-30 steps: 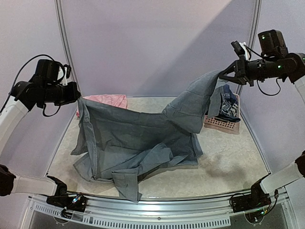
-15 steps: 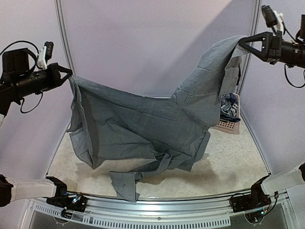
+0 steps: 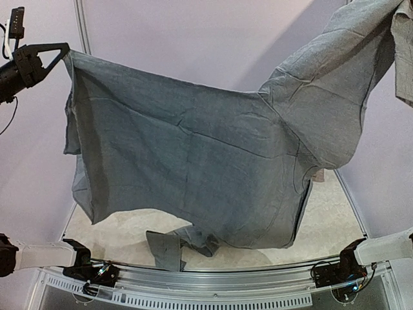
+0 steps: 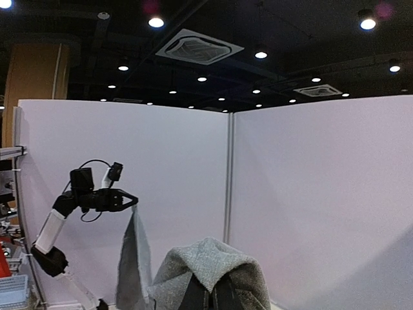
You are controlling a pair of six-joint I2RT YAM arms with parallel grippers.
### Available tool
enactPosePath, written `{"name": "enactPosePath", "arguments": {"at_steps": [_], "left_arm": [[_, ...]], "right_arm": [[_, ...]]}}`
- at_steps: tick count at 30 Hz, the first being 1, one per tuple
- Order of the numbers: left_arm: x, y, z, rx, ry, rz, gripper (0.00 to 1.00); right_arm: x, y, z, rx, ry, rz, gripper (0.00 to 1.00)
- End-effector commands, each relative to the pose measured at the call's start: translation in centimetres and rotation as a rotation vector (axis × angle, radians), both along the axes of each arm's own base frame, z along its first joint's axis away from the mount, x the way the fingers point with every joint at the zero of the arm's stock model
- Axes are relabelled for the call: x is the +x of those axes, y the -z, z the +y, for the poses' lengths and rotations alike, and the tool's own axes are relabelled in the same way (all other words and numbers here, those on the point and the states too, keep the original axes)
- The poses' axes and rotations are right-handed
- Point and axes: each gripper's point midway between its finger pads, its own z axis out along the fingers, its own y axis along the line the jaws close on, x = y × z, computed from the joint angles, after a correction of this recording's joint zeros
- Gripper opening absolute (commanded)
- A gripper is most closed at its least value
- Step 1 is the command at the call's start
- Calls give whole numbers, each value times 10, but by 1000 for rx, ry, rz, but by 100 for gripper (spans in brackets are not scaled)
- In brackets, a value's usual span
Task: Fold and stack the mixed laundry pile
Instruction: Flatten out the crumpled shirt at the center of the board.
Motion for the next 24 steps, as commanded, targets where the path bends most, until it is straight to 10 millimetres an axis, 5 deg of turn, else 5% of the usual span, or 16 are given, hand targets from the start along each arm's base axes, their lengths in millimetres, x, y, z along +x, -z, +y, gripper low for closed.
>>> {"name": "enactPosePath", "arguments": {"at_steps": [1, 4, 8, 11, 13, 16, 18, 19, 20, 21, 22, 23, 24], "left_arm": [[19, 22, -6, 48, 4, 105, 0], [62, 80, -9, 119, -62, 314, 0], [118, 170, -22, 160, -101, 580, 0], [156, 242, -9, 179, -231, 764, 0], [177, 288, -1, 195, -285, 862, 0], [210, 346, 7, 167, -344, 954, 0], [234, 372, 9, 131, -360, 988, 0], [245, 382, 11, 125, -373, 1007, 0], [256, 393, 12, 130, -383, 1028, 0], [266, 402, 11, 139, -387, 1044, 0], [276, 417, 11, 158, -388, 1073, 0], [285, 423, 9, 177, -378, 1079, 0], [294, 421, 8, 186, -374, 1073, 0]], "right_arm": [[36, -8, -7, -4, 165, -59, 0], [91, 21, 11, -93, 209, 19, 0], [189, 86, 50, -210, 222, 164, 0], [252, 117, 65, -246, 204, 206, 0], [322, 160, 68, -255, 234, 312, 0], [393, 201, 71, -244, 313, 376, 0], [452, 247, 76, -250, 378, 445, 0], [469, 253, 73, -231, 416, 471, 9], [499, 285, 78, -239, 438, 525, 32], [512, 289, 79, -222, 449, 543, 57], [527, 299, 81, -205, 462, 564, 75], [544, 332, 86, -190, 458, 639, 92], [550, 345, 89, -172, 448, 670, 98]]}}
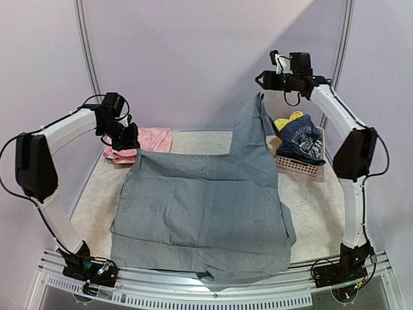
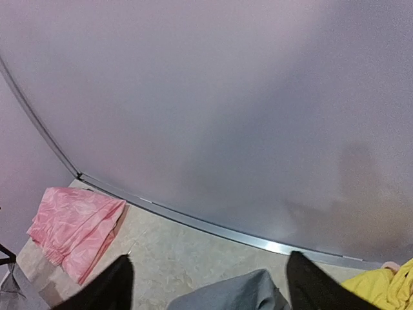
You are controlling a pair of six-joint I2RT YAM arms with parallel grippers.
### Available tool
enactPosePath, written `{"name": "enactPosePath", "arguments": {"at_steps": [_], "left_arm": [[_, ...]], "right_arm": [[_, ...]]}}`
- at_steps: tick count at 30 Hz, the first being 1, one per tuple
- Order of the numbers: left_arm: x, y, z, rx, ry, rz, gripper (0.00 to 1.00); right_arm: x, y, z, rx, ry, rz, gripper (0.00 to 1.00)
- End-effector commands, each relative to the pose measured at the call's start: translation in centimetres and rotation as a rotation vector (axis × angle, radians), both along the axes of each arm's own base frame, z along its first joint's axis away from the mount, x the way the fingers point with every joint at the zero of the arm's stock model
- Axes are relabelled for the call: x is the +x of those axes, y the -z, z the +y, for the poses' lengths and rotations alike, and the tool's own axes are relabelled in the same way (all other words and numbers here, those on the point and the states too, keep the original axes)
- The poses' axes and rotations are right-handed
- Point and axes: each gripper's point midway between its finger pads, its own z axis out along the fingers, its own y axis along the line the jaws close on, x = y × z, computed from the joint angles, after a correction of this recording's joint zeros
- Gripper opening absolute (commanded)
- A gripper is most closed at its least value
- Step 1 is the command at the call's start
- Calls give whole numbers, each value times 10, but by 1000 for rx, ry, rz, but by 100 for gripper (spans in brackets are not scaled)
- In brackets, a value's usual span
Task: Fold and stack the mixed laundry pile
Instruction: Flatten out the crumpled shirt at the center of the board.
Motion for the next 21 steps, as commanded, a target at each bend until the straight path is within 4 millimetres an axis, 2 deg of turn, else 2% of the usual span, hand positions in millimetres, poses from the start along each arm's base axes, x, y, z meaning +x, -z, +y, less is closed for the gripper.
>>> {"name": "enactPosePath", "arguments": {"at_steps": [1, 5, 6, 9, 12, 15, 16, 17, 19, 20, 21], "left_arm": [[51, -2, -2, 3, -5, -59, 0], [62, 12, 0, 1, -20, -39, 0], [63, 15, 2, 0, -31, -39, 0], [64, 30, 13, 14, -84, -8, 0], [63, 39, 25, 25, -137, 8, 0], [65, 37, 35, 41, -173, -10, 1], [66, 36, 37, 47, -185, -16, 3], [66, 34, 40, 53, -195, -22, 5], [66, 29, 42, 62, -203, -34, 14], [66, 27, 44, 67, -205, -39, 22], [64, 26, 44, 73, -204, -43, 34]], "right_arm": [[30, 11, -2, 111, 99, 22, 99], [20, 14, -5, 98, 105, 34, 99], [14, 9, -8, 84, 106, 35, 99], [-1, 16, -10, 51, 93, 86, 99], [-22, 46, -8, 43, 59, 196, 99], [-59, 85, -12, 1, 61, 335, 99], [-74, 90, -14, -14, 62, 364, 99], [-88, 107, -15, -38, 64, 414, 99], [-117, 130, -17, -79, 60, 490, 99], [-134, 135, -20, -90, 61, 516, 99], [-148, 142, -23, -97, 63, 546, 99]]}}
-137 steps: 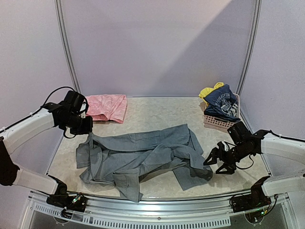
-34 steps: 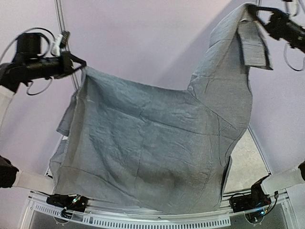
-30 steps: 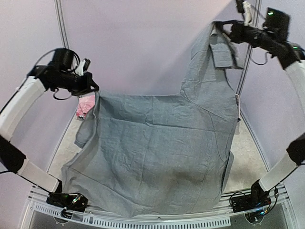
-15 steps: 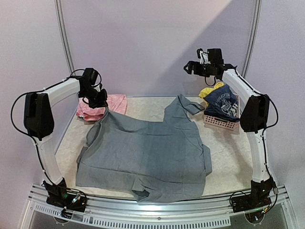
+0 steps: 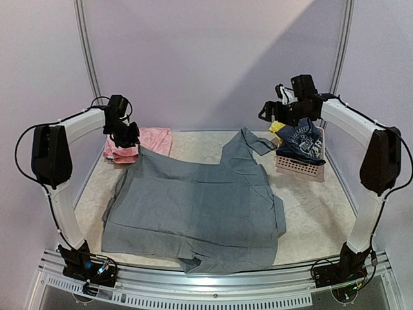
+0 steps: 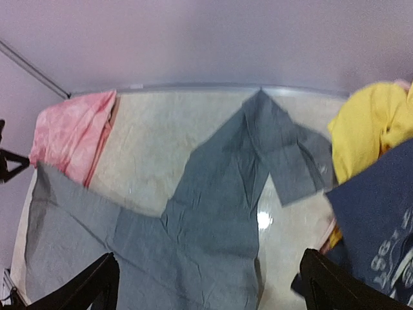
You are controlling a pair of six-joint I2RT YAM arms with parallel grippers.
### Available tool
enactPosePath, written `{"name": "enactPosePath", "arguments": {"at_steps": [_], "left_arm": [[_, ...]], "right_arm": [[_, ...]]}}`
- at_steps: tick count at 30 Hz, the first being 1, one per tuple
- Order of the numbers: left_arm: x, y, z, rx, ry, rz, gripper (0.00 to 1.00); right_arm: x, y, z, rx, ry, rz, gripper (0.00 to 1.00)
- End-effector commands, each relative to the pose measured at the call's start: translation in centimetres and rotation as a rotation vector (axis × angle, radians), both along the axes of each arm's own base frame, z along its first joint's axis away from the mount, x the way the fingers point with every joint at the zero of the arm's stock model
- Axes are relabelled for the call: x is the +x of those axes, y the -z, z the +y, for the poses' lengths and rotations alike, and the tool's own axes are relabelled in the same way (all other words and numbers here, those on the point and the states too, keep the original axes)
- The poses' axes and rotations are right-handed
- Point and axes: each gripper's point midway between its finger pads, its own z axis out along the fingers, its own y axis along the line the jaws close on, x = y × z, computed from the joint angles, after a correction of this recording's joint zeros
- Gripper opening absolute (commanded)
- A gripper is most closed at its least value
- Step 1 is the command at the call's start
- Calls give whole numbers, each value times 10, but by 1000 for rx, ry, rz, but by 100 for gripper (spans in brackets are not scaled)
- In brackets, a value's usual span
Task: Fold and stack the mixed laundry pile
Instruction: Flatten out the crumpled shirt at the center of the board, then move the crumpled shirt to the center of the board.
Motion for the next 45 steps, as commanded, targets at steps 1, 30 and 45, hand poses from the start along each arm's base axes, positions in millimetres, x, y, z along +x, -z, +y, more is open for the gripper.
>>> {"name": "enactPosePath", "arguments": {"at_steps": [1, 30, 45], "left_arm": [[0, -14, 14, 42, -36, -49, 43], [-218, 20, -25, 68, 150, 177, 78], [-254, 85, -59, 15, 239, 316, 68]], "right_arm": [[-68, 50, -7, -58, -3, 204, 99], [-305, 154, -37, 18, 66, 789, 97], [-322, 192, -18, 12, 5, 870, 85]]}}
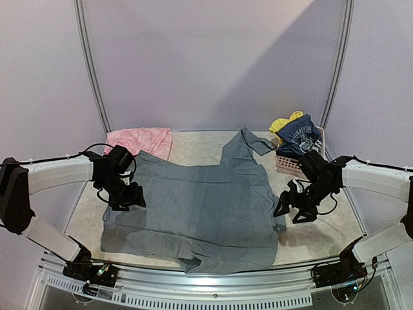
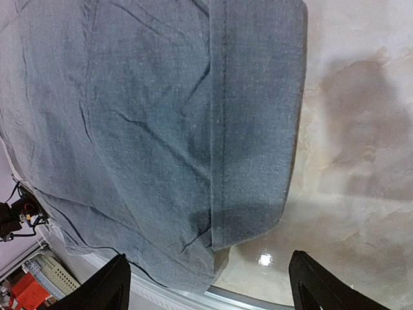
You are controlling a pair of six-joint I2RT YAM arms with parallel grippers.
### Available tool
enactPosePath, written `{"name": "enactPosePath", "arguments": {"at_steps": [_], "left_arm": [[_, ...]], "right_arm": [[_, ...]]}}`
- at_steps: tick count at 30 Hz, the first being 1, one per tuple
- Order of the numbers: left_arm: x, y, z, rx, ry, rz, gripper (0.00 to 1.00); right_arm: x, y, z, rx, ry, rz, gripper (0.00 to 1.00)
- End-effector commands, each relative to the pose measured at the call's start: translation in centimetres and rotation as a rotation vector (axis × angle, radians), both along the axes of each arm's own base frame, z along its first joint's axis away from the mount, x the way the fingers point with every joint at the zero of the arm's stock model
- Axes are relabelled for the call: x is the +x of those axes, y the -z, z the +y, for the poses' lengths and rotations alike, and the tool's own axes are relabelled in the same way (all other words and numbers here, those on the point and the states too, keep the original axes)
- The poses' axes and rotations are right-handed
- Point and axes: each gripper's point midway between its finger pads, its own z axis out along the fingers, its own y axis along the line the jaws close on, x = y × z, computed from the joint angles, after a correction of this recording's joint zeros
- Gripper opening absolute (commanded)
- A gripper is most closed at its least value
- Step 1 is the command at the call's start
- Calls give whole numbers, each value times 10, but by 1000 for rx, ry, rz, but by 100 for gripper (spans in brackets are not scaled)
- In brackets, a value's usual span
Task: Fold and stack the mixed laundry pile
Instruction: Move the crumpled shirt to the center of the board.
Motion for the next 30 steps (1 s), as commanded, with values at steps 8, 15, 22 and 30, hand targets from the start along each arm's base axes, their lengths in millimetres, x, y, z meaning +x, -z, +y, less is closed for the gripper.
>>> {"name": "enactPosePath", "arguments": {"at_steps": [8, 15, 22, 30], "left_arm": [[-3, 22, -17, -39, 19, 30, 64], [-7, 33, -15, -32, 20, 53, 62], [-9, 46, -16, -29, 19, 76, 59], [-3, 57, -22, -35, 29, 98, 58]], "right_arm": [[-5, 29, 14, 14, -23, 54, 77], [-18, 50, 19, 1, -46, 115, 66], [-15, 58, 19, -29, -52, 118, 47], [4, 60, 13, -120, -76, 97, 22]]}}
